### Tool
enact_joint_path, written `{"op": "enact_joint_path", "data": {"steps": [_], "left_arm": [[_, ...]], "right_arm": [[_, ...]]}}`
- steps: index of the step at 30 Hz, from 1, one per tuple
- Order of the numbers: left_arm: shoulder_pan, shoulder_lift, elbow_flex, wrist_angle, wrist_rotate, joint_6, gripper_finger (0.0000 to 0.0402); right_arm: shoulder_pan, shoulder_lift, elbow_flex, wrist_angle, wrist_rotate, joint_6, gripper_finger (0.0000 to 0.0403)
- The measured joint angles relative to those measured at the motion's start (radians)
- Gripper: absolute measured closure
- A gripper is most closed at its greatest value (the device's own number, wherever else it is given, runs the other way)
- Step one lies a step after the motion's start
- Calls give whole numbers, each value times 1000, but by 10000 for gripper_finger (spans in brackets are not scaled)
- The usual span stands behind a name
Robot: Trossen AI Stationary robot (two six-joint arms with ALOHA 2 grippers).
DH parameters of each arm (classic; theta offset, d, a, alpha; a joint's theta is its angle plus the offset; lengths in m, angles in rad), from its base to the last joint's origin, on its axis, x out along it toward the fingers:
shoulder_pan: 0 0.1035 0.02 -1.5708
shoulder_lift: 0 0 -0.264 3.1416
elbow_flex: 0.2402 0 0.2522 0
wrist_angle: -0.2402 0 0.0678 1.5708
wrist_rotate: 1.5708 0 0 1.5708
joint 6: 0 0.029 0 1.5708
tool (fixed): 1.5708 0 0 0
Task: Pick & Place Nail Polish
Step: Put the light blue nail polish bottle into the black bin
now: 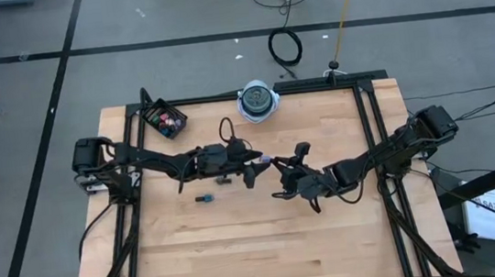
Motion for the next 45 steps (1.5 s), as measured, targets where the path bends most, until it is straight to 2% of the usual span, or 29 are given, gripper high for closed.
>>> {"op": "enact_joint_path", "data": {"steps": [10, 14, 26, 31, 38, 42, 45], "left_arm": [[0, 0, 0, 4, 17, 2, 137], [0, 0, 0, 31, 17, 3, 172], [0, 0, 0, 25, 43, 3, 312], [0, 0, 0, 18, 43, 15, 337], [0, 0, 0, 23, 44, 120, 343], [2, -28, 0, -10, 38, 199, 344], [4, -83, 0, -100, -28, 281, 345]], "right_arm": [[0, 0, 0, 0, 0, 4, 356], [0, 0, 0, 0, -6, 4, 356], [1, 0, 0, 1, -24, 24, 356], [0, 0, 0, -1, -23, 23, 356], [0, 0, 0, -1, -22, 42, 355], [0, 0, 0, 2, -25, 124, 294], [0, 0, 1, 1, -26, 212, 239]]}}
